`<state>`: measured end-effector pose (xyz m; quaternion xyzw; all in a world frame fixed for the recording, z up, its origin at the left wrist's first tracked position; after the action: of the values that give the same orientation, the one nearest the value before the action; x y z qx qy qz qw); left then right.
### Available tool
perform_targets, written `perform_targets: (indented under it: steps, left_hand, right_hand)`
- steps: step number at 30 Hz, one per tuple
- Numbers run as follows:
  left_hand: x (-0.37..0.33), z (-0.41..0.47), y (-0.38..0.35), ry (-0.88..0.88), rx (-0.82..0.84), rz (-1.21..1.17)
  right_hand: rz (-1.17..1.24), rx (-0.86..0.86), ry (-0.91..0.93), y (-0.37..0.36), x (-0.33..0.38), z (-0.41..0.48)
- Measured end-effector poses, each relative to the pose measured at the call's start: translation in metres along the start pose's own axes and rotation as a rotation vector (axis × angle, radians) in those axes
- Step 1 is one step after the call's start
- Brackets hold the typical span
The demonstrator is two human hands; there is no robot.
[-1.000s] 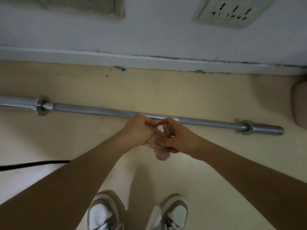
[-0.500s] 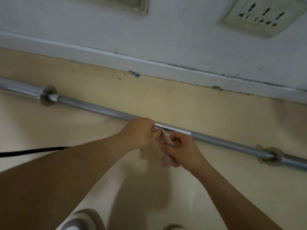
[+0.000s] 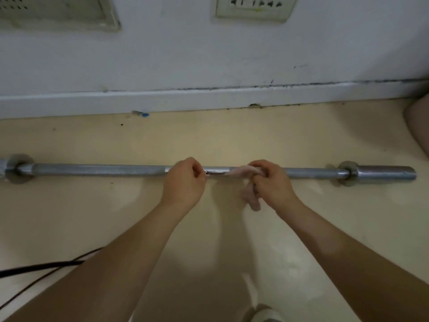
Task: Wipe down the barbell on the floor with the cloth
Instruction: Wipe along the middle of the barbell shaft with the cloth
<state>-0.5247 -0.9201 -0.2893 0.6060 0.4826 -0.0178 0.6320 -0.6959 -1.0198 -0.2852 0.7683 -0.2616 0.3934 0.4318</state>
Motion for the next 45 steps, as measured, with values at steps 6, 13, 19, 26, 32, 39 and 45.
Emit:
perform_targets:
  steps: [6,13,19,26,32,39,45]
  left_hand:
    - [-0.004,0.000,-0.030,-0.405,0.026,0.398]
    - [-0.017,0.014,-0.041,-0.519,0.059,0.614]
    - [-0.002,0.019,-0.034,-0.468,0.063,0.460]
    - [0.013,0.026,0.012,-0.348,0.165,0.466]
    - [0.016,0.037,0.113,-0.326,0.440,0.773]
    - [0.037,0.015,0.090,-0.401,0.366,0.613]
    - [0.045,0.043,0.010,-0.504,0.170,0.542]
  right_hand:
    - [-0.421,-0.088,0.271,-0.014,-0.014,0.008]
    - [-0.686,0.019,0.448,-0.035,-0.018,0.027]
    - [-0.507,0.110,0.480,-0.054,-0.014,0.029]
    - [-0.558,-0.048,0.487,-0.030,-0.016,0.036]
    - [-0.803,0.318,0.601,-0.090,0.041,0.041]
    - [-1.073,0.501,0.284,-0.040,0.041,0.053]
    - [-0.738,0.037,0.306,-0.087,0.016,0.035]
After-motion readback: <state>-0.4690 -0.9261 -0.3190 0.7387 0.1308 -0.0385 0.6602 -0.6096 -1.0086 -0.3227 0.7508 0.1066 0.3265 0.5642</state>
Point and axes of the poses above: each hand's wrist, its own z-axis towards the middle knuckle, its own y-axis out of the back of the hand, x = y × z, the point moved 1 cm from there along z, towards the middle knuckle, and after that the axes turned 3 degrees about z, right-handed, at the moved point
